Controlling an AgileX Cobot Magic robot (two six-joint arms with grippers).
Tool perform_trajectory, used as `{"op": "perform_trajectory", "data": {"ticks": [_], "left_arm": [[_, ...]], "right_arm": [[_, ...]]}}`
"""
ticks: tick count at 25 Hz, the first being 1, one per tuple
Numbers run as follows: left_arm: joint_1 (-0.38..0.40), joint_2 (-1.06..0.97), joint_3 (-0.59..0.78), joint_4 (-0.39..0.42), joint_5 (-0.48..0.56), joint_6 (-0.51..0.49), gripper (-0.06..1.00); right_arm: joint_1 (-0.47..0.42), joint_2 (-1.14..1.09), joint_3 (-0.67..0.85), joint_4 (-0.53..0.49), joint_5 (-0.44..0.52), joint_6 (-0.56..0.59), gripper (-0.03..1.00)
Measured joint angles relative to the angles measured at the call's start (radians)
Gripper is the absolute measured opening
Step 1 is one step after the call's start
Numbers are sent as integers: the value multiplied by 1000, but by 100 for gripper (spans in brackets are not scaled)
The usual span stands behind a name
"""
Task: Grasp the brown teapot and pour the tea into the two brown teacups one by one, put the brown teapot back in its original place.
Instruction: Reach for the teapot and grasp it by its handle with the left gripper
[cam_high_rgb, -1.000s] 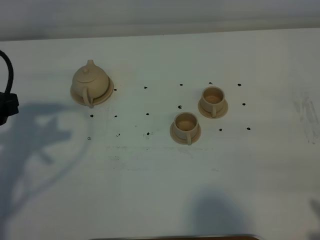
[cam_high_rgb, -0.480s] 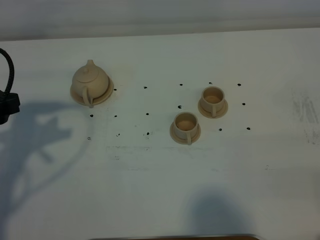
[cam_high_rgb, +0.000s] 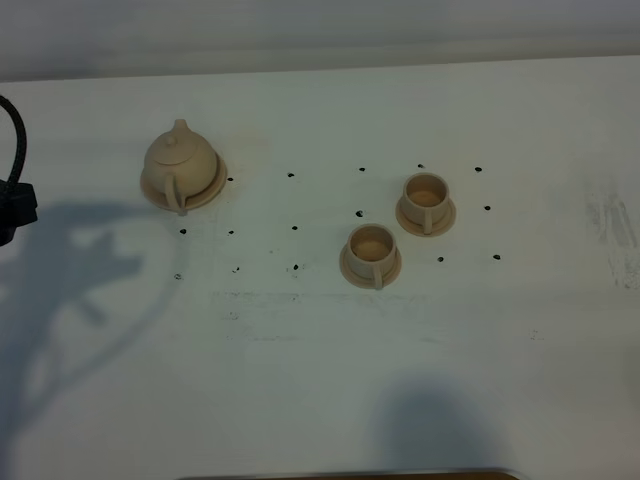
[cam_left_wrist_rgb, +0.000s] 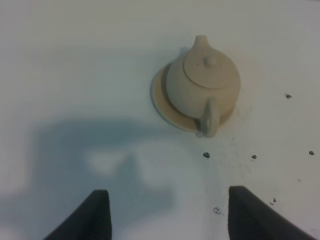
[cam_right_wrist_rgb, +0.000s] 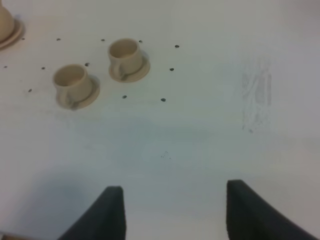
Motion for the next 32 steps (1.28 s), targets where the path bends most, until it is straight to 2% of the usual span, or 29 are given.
{"op": "perform_trajectory", "data": {"ticks": [8,14,23,32], "left_arm": [[0,9,0,0,-4,0,57],[0,48,0,-13,-12,20,57],[0,88,0,-45,-28,23,57],[-83,182,0,-49,-57,113,57]], "right_arm": [[0,0,0,-2,0,2,44],[-73,0,0,12,0,2,44],[-80,0,0,29,0,2,44],[-80,0,0,29,-1,2,44]]}}
